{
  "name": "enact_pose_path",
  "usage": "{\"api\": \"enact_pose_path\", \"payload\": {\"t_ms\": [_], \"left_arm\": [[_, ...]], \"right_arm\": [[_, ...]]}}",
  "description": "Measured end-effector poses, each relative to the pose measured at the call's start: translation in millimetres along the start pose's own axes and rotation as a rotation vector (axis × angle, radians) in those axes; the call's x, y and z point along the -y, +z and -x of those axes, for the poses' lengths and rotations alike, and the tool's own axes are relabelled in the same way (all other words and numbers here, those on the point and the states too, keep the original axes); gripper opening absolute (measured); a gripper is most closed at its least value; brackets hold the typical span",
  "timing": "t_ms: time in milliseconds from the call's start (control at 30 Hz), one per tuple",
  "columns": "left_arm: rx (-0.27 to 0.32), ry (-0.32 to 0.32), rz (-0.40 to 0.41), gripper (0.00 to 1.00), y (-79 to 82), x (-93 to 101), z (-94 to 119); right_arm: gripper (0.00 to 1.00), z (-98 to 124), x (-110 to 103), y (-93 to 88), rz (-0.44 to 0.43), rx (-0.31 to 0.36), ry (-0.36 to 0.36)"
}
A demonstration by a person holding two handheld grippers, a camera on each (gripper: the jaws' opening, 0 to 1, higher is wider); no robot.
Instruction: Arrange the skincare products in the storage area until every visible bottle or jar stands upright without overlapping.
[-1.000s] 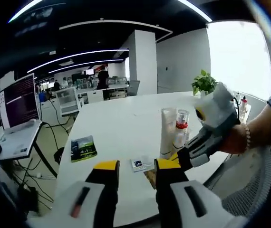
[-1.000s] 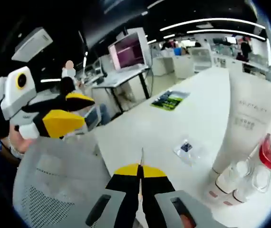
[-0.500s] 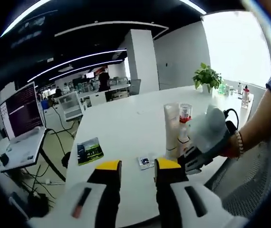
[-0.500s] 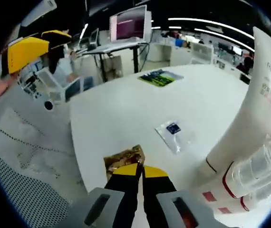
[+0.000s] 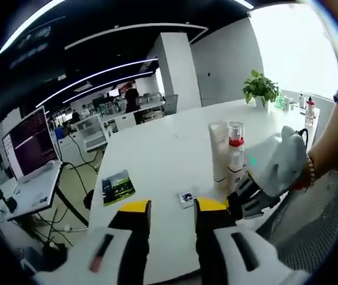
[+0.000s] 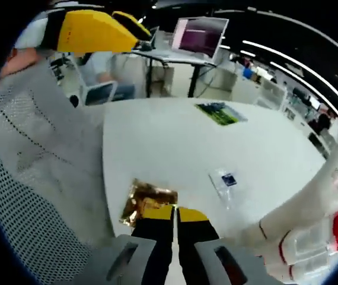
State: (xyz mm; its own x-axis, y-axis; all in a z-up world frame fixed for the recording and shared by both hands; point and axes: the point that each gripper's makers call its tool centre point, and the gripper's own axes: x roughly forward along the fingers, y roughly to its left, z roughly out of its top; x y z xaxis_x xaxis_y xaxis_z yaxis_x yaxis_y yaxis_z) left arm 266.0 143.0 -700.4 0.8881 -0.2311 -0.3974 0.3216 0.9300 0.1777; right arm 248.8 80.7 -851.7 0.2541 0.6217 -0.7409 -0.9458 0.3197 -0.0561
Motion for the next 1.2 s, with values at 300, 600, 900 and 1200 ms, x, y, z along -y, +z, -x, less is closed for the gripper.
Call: {"api": "enact_pose_path", "payload": {"t_ms": [300,600,900,1200], "left_arm": [[-0.015,0.01,-0.016,0.26,-2.5,-2.1,-1.7],[-0.039,0.016,-0.054,0.25,-6.6,-2.1,-3.8],[-0.052,0.032,-0.09,0.24,-9.0,-4.2,-3.6],[-0.056,0.032,-0.097,0.25,-9.7,-3.9,-3.7]], "right_arm": [[0.0,-7.9,3.3,-18.0,-0.003,-0.093,0.012],[0.0,-4.0,25.3,-23.1,-0.023,-0.095,-0.047],[0.0,2.6,42.4,-27.0,0.065,-0.132,-0.134],[0.0,7.7,60.5,-26.1,0.113,-0.128,-0.222]]}}
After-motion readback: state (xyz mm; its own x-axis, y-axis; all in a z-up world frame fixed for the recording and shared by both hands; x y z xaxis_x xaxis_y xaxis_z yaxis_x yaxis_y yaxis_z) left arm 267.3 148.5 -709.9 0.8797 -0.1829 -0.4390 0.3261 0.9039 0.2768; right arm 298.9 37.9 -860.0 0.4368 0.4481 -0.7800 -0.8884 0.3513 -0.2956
